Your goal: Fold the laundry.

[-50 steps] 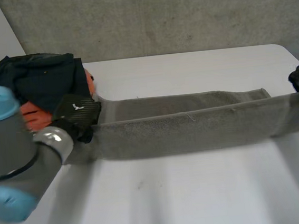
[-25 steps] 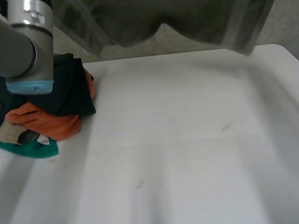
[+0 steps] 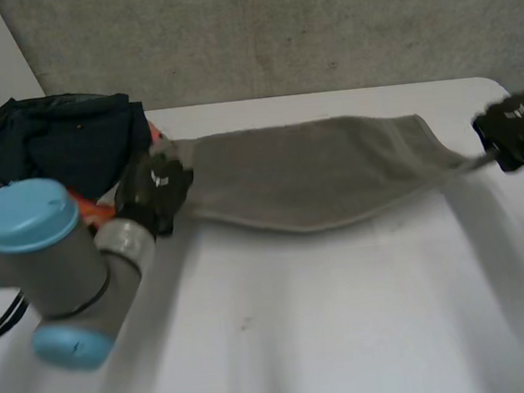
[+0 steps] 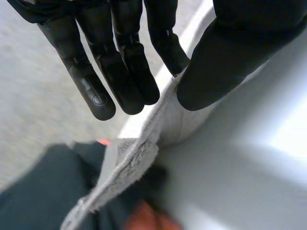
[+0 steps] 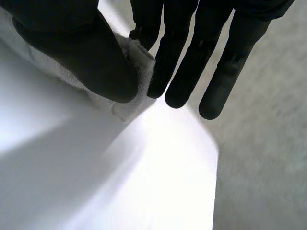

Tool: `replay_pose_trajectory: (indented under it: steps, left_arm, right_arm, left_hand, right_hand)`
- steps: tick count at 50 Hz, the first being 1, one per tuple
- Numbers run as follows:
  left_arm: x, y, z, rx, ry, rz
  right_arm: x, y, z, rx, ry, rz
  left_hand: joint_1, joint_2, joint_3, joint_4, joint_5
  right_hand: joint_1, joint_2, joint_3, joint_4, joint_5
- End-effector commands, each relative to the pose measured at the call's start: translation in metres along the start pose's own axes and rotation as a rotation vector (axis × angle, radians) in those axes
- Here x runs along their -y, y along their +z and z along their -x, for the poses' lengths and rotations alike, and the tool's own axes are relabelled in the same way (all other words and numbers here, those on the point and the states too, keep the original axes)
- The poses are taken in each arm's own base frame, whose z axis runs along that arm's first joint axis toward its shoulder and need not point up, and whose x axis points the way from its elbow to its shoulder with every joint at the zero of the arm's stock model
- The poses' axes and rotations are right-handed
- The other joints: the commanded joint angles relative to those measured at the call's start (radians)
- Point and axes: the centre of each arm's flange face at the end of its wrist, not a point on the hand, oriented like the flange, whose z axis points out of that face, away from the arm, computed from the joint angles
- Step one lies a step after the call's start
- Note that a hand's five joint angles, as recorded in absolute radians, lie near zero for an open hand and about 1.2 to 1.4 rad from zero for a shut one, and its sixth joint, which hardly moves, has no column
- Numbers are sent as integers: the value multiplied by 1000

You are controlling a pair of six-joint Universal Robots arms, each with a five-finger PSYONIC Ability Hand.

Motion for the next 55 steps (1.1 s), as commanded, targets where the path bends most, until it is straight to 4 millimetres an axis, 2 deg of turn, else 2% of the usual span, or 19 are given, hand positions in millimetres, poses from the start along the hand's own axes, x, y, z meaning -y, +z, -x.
replay_pose_trajectory:
  steps: [1,3,6,12,18,23,25,26,28,32,40,44,45,46,48,49,50,51,55]
  left_arm:
    - [0,-95,-14,-221,8,240]
    - [3,-115,-19,-281,10,284]
    - [6,-141,-25,-366,20,342]
    - [14,-129,-22,-341,63,285]
    - [18,-69,-18,-229,120,157]
    - [15,-16,-21,-156,162,74]
    - [12,10,-25,-135,183,53]
    - [12,10,-25,-135,183,53]
    - [7,43,-29,-109,200,28]
    - [4,76,-32,-77,206,-10]
    - [0,122,-34,8,225,-91]
    - [-3,131,-37,35,233,-112]
    - [-4,132,-38,37,233,-112]
    - [-5,132,-39,35,233,-110]
    - [-5,132,-41,42,233,-101]
    - [-6,131,-41,46,232,-92]
    - [-5,130,-43,53,230,-86]
    - [-6,130,-40,78,227,-64]
    - [-4,124,-42,116,216,-22]
  right_arm:
    - [-21,-68,-22,59,-194,235]
    - [-25,-85,-28,67,-240,284]
    - [-28,-95,-30,81,-273,318]
    - [-33,-97,-26,104,-287,338]
    - [-41,-68,-19,93,-212,292]
    - [-32,-32,-5,68,-151,182]
    - [-31,-23,-5,45,-143,166]
    - [-32,-18,-6,30,-143,161]
    - [-37,-2,-7,-15,-151,160]
    - [-40,24,-5,-83,-173,145]
    - [-48,66,-3,-148,-193,103]
    - [-50,85,0,-179,-196,43]
    - [-49,89,2,-185,-199,25]
    - [-47,96,8,-195,-203,-20]
    - [-44,100,11,-210,-200,-63]
    - [-40,102,9,-225,-187,-93]
    - [-38,102,8,-235,-174,-106]
    - [-36,101,7,-237,-158,-114]
    - [-32,89,-3,-224,-80,-98]
  left_hand:
    - [238,198,202,193,208]
    - [238,198,202,193,208]
    - [238,198,202,193,208]
    - [238,198,202,193,208]
    - [238,198,202,193,208]
    - [238,198,202,193,208]
    - [238,198,202,193,208]
    - [238,198,202,193,208]
    - [238,198,202,193,208]
    - [238,198,202,193,208]
    - [238,198,202,193,208]
    - [238,198,202,193,208]
    - [238,198,202,193,208]
    - [238,198,202,193,208]
    - [-805,-845,-841,-849,-834]
    - [-984,-1024,-1020,-1028,-1013]
    - [-894,-934,-930,-938,-923]
    - [-984,-1024,-1020,-1028,-1013]
    - [-984,-1024,-1020,-1028,-1013]
  right_hand:
    - [244,215,205,198,197]
    - [244,215,205,198,197]
    - [244,215,205,198,197]
    - [244,215,205,198,197]
    - [244,215,205,198,197]
    - [244,215,205,198,197]
    - [244,215,205,198,197]
    - [244,215,205,198,197]
    - [244,215,205,198,197]
    - [244,215,205,198,197]
    - [244,215,205,198,197]
    - [244,215,205,198,197]
    - [91,62,52,45,44]
    - [-878,-908,-917,-924,-925]
    - [-978,-1007,-1016,-1023,-1025]
    - [-978,-1007,-1016,-1023,-1025]
    - [-978,-1007,-1016,-1023,-1025]
    - [-978,-1007,-1016,-1023,-1025]
    - [-978,-1007,-1016,-1023,-1025]
